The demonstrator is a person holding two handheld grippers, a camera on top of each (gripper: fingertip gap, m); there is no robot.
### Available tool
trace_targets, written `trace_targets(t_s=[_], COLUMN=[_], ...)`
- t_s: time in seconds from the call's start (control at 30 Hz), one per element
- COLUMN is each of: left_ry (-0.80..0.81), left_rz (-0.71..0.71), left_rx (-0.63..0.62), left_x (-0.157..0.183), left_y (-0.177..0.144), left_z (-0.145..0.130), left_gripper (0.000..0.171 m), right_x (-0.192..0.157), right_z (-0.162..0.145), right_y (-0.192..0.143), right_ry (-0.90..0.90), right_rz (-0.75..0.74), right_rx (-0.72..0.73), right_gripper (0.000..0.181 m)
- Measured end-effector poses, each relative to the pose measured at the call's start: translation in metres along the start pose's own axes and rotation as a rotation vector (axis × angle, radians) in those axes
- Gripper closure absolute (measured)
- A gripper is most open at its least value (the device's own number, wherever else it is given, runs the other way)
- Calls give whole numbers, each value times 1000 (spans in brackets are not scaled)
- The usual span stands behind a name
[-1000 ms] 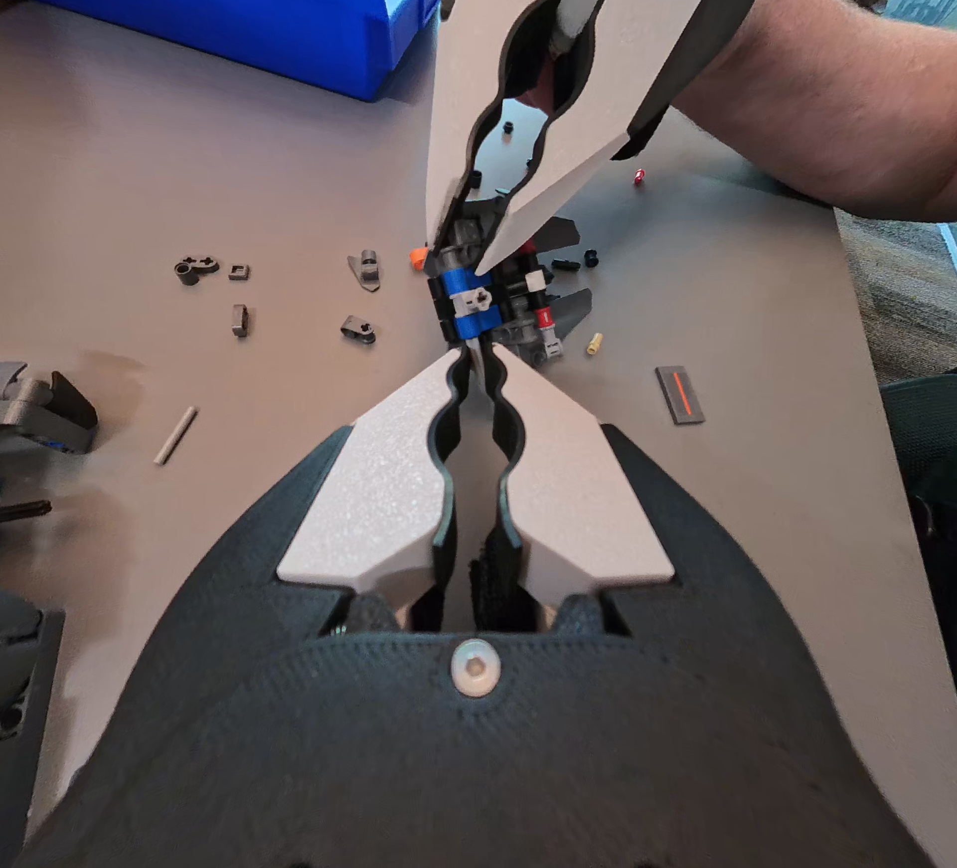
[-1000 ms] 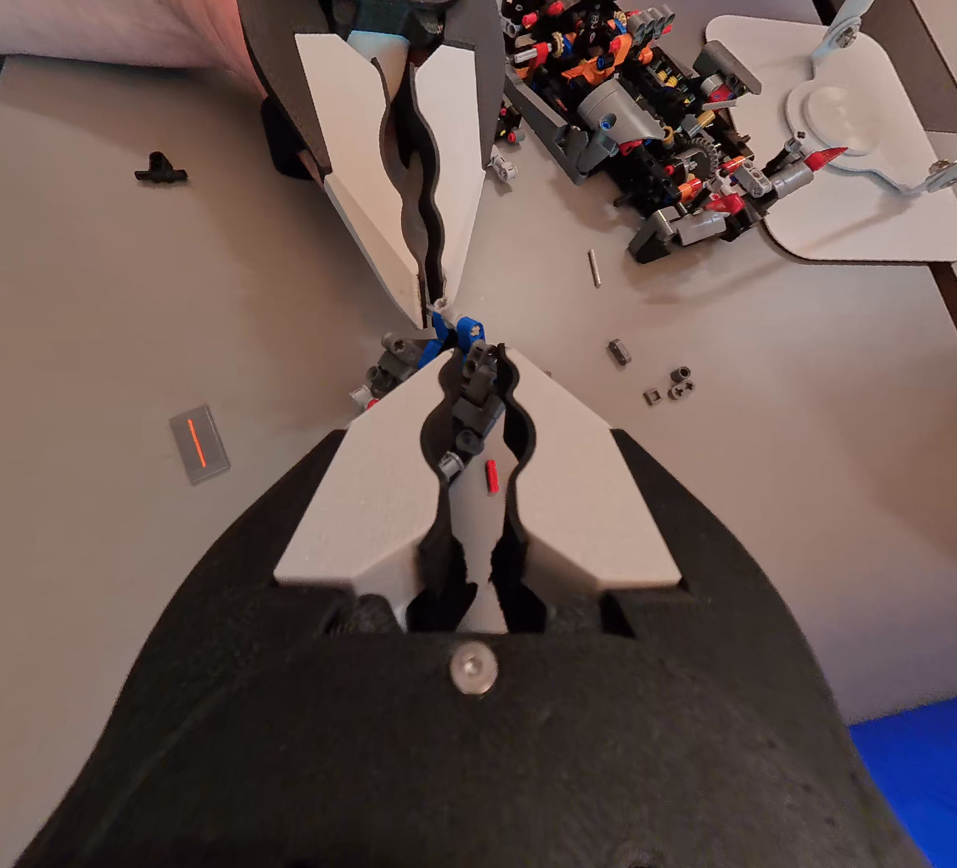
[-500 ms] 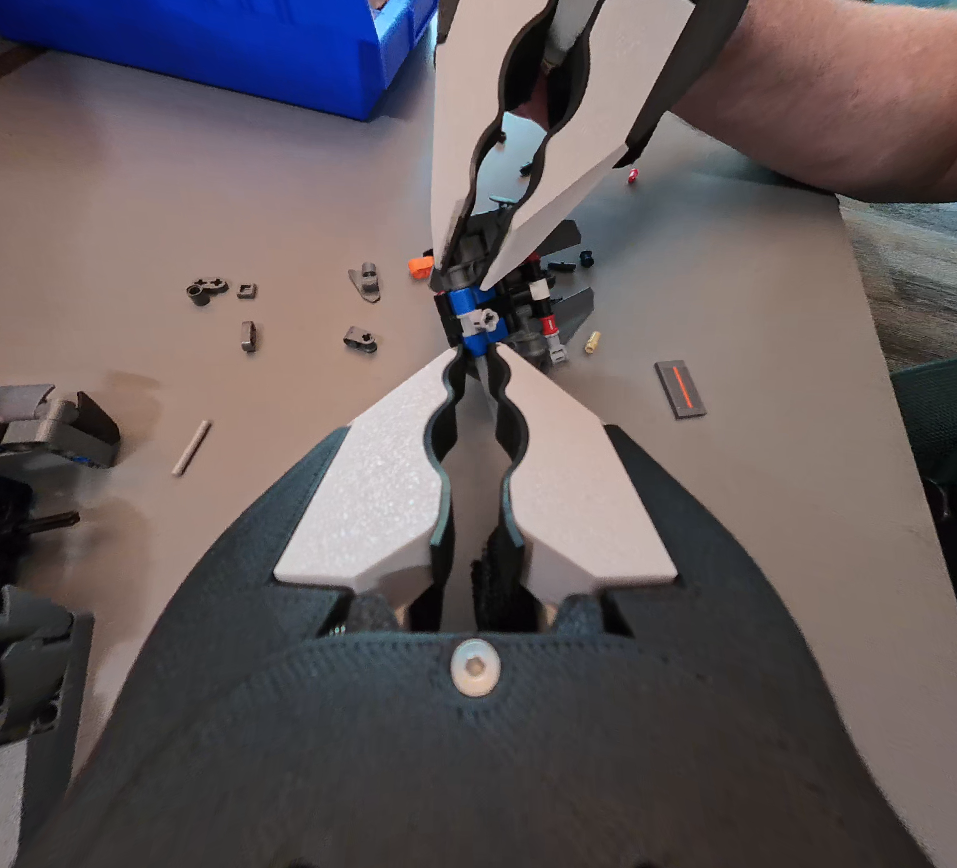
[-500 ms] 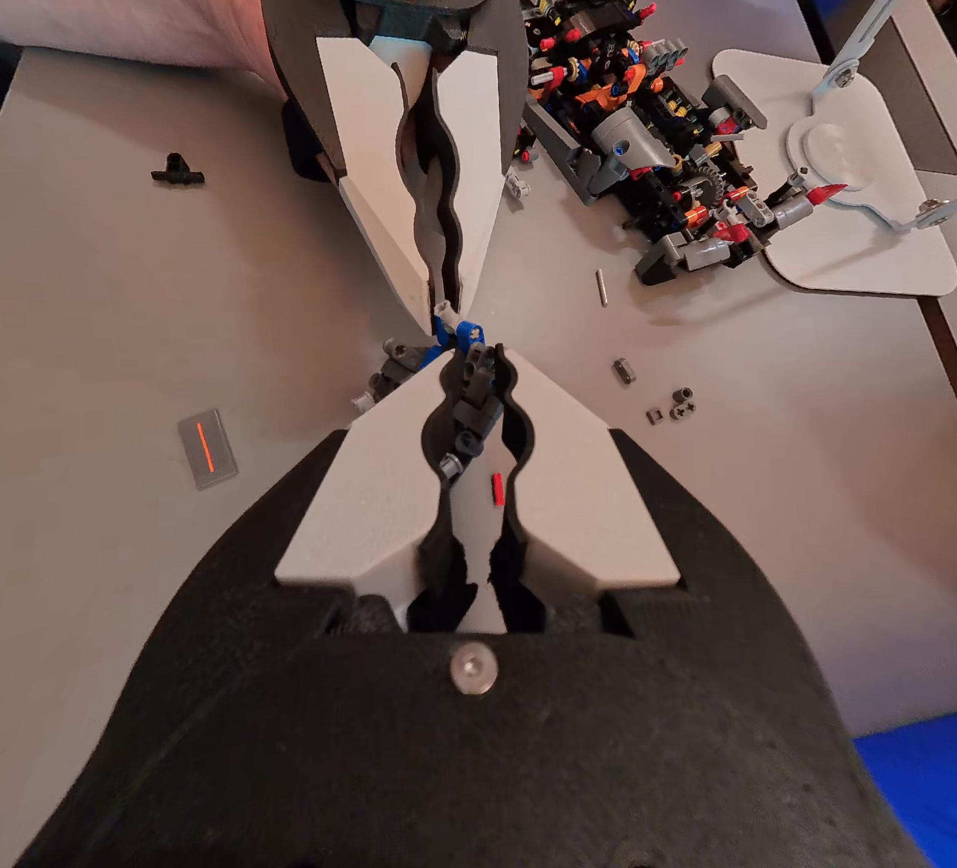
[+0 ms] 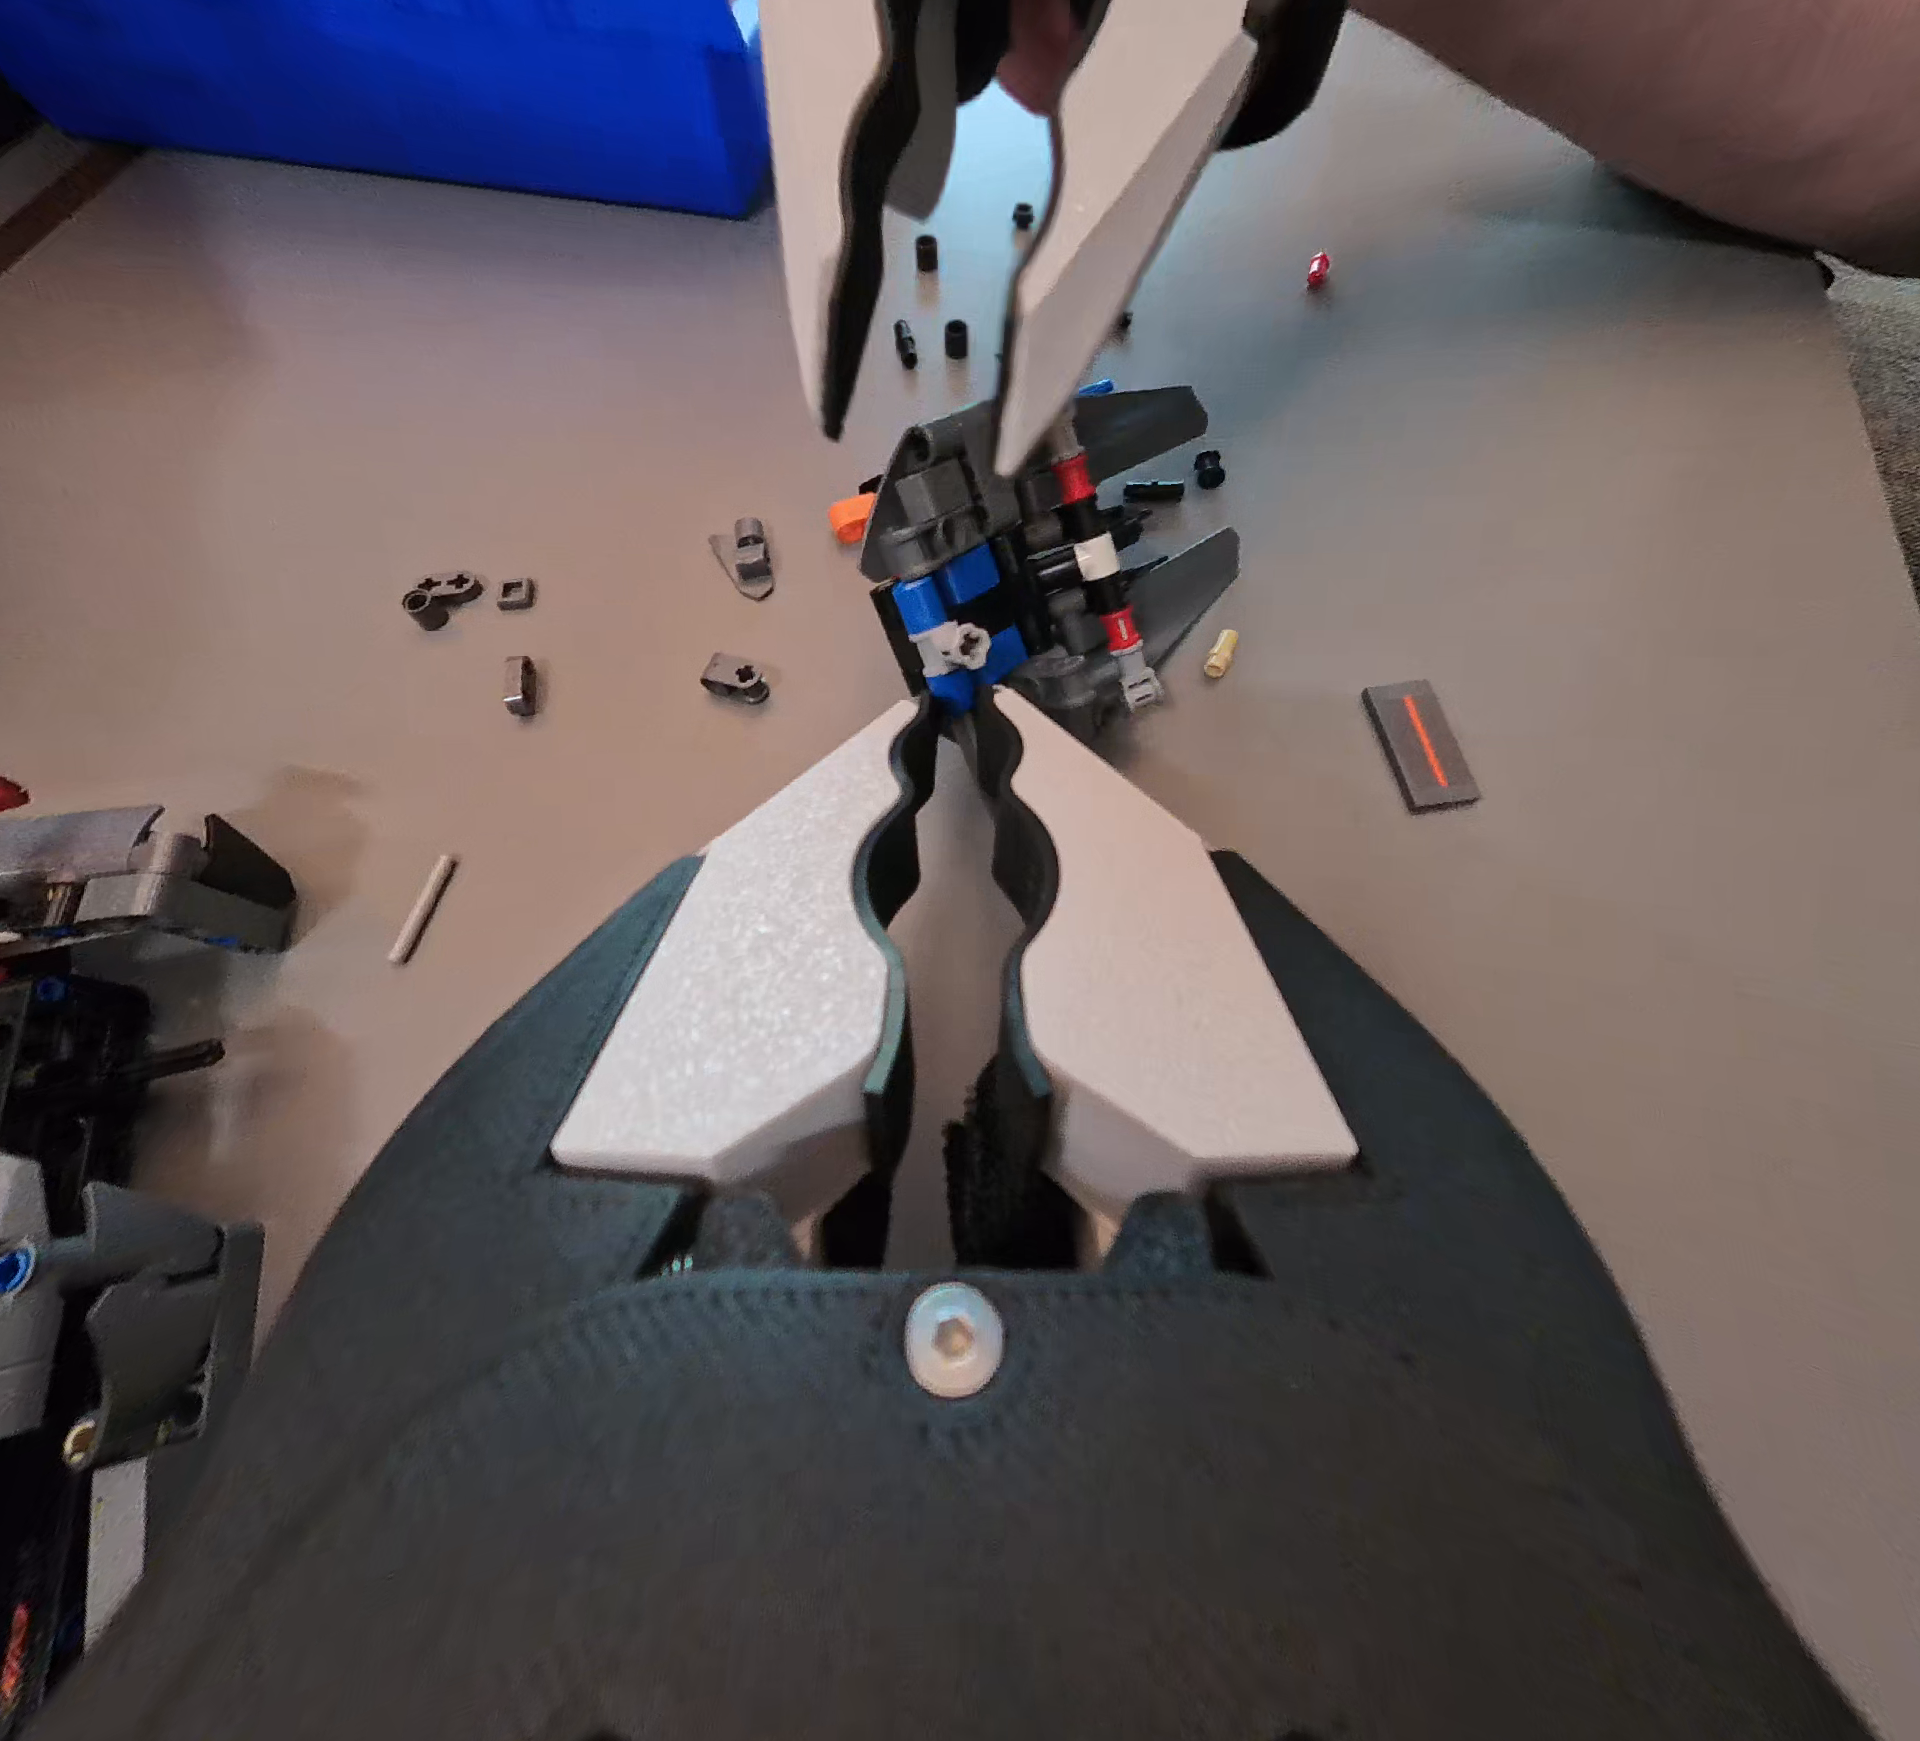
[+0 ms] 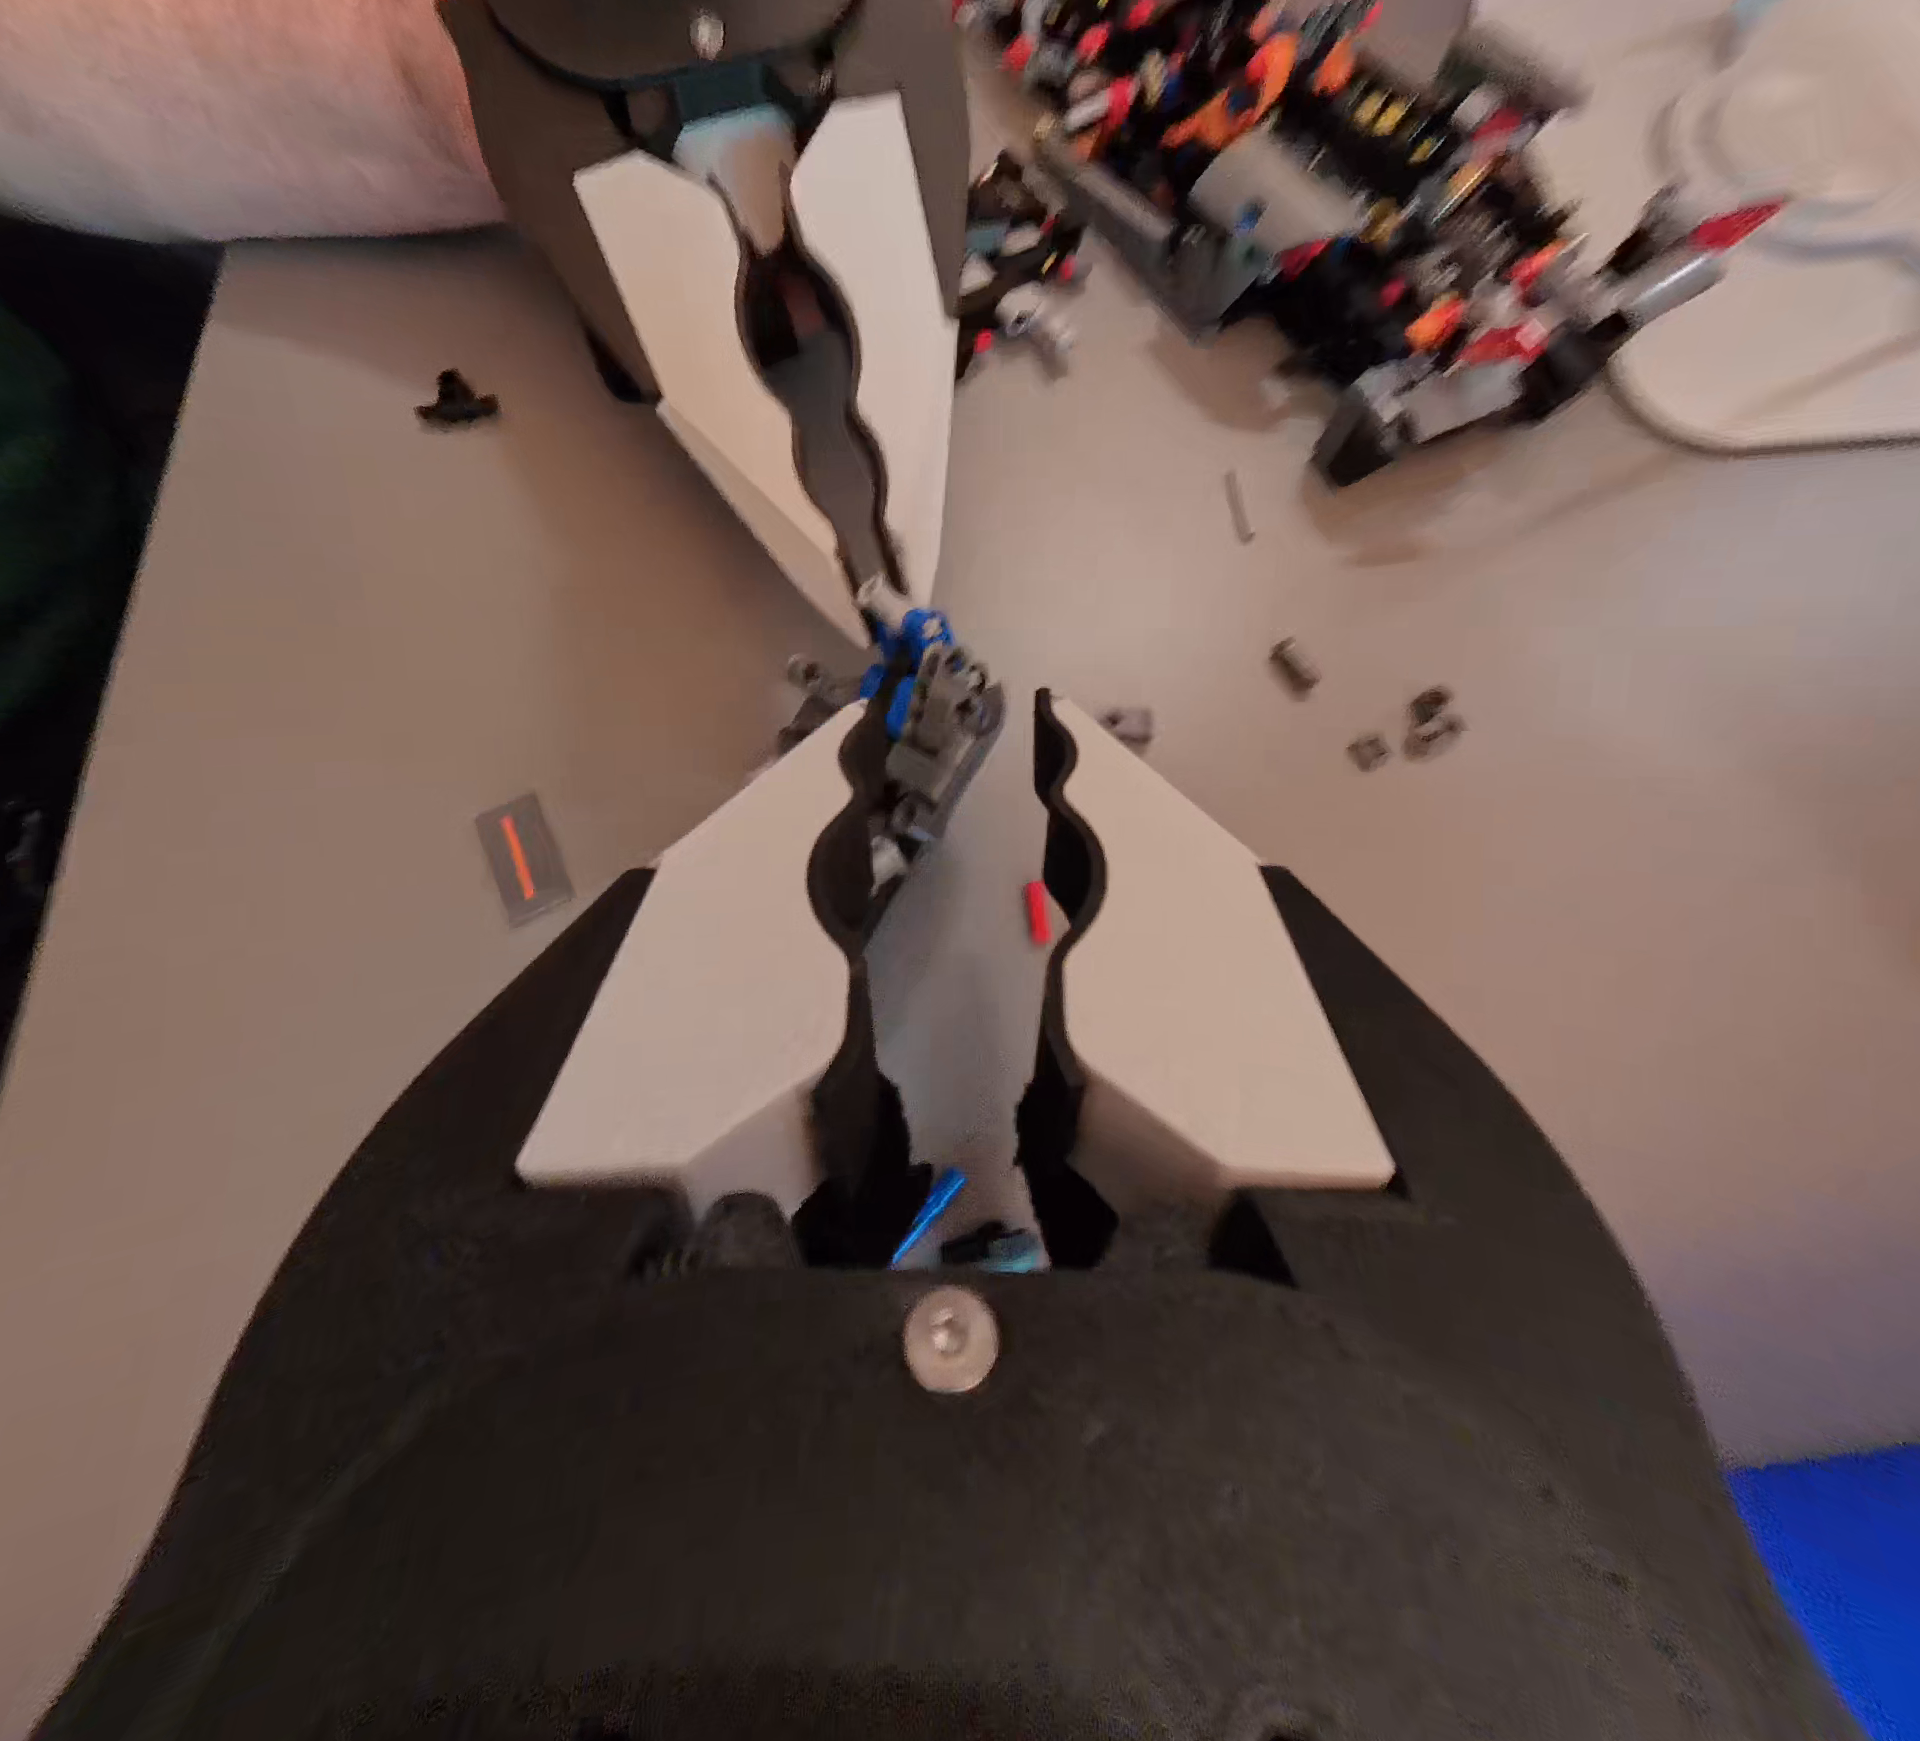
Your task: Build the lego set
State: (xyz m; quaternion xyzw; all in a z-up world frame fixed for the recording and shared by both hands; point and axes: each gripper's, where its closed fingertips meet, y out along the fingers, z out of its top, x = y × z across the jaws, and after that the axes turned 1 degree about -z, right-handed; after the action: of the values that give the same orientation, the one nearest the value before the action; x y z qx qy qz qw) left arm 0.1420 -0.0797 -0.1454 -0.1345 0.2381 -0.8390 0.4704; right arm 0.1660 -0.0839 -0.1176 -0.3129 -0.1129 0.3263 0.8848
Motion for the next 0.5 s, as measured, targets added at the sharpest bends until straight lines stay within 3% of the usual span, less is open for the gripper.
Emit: trace_targets(t_s=[0.1,0.2,0.5], left_ry=[10,33,96], left_rz=[5,21,83], left_rx=[-3,-9,-25], left_x=[0,-1,-6], left_y=[1,1,-2], left_z=[0,-1,-3], left_gripper=[166,166,167], right_x=[0,-7,-5], right_z=[-22,-22,-15], right_y=[9,12,15], right_ry=[60,81,79], right_rz=[31,80,40], right_rx=[-109,-109,-100], right_gripper=[149,162,164])
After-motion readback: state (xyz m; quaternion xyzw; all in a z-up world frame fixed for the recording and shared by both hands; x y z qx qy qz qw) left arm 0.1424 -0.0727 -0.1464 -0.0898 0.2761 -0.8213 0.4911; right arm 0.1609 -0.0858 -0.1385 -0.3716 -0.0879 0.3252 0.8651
